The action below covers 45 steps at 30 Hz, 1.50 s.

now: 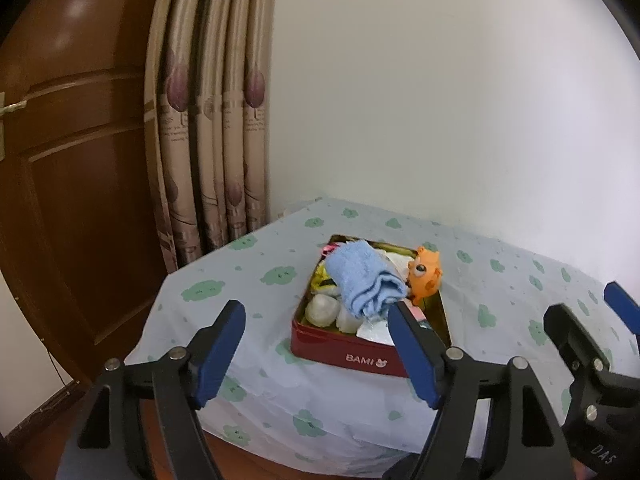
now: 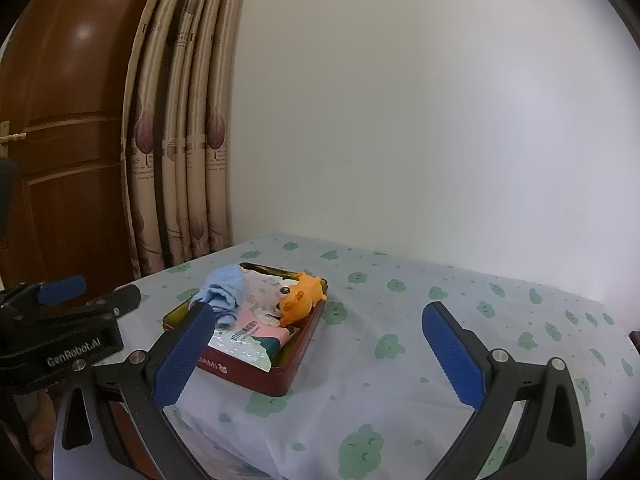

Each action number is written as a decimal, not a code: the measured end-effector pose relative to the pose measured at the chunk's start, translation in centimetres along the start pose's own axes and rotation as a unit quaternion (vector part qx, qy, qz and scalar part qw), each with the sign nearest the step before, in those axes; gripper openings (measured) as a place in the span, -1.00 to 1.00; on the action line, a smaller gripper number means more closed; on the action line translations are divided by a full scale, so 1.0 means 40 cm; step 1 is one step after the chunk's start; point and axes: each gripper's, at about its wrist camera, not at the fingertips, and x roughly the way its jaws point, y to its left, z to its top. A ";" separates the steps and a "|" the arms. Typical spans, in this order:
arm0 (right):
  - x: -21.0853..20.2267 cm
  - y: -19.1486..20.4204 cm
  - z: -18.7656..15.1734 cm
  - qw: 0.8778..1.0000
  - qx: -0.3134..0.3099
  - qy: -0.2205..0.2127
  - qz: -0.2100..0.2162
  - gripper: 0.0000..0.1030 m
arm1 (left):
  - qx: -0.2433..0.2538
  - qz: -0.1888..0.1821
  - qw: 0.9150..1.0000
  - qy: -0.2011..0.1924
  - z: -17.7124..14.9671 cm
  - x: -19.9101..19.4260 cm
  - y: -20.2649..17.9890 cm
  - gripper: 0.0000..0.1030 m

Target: Organize soft objects

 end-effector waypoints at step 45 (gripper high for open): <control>0.010 0.025 -0.022 1.000 -0.007 0.012 0.012 1.00 | -0.002 0.011 1.000 0.025 -0.018 0.017 -0.008 0.47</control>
